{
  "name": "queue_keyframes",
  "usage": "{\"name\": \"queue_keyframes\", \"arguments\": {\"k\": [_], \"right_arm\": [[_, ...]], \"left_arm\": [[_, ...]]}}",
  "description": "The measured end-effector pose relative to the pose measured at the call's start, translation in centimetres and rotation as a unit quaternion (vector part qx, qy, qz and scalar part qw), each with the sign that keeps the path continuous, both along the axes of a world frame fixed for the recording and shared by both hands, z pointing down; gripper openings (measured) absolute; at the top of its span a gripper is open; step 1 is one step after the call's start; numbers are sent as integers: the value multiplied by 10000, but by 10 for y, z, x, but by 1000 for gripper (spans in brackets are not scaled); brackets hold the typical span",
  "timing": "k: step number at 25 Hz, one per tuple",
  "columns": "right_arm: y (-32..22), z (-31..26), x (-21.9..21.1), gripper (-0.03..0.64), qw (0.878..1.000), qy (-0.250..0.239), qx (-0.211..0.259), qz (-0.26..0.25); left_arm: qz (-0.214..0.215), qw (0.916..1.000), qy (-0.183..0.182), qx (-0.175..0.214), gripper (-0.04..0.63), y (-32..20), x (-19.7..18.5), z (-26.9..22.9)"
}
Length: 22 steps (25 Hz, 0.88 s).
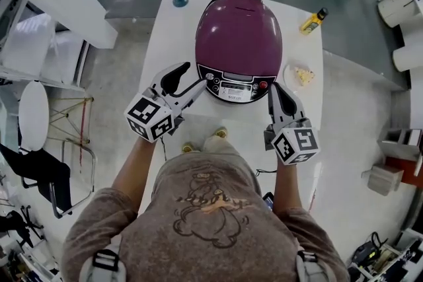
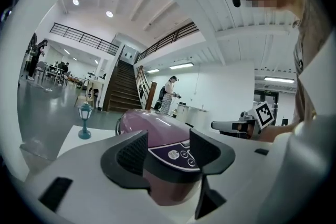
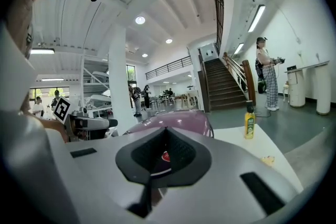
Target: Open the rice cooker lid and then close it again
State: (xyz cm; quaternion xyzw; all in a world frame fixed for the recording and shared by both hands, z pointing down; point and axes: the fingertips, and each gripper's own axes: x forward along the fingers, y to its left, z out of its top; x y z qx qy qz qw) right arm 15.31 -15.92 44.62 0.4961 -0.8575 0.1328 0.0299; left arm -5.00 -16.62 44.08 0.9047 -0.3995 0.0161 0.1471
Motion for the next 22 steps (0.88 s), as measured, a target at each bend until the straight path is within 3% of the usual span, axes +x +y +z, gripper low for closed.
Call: {"name": "queue_keyframes", "arguments": {"k": [5,9,13,22], "right_arm": [[36,5,-3,3,9989,54,199,420],[66,18,-14,3,9981,59,190,581],[88,32,-27,3,9974,53,143,700],[118,45,-55,0,9960,32,203,871]], "left_arm": [[121,9999,-30,31,206,23,-13,13],[220,9996,143,-59,127,40,-22,22],[115,9998,121,50,63,55,-33,26],[-146,9997,-130,118,21,79,-55,38]]}}
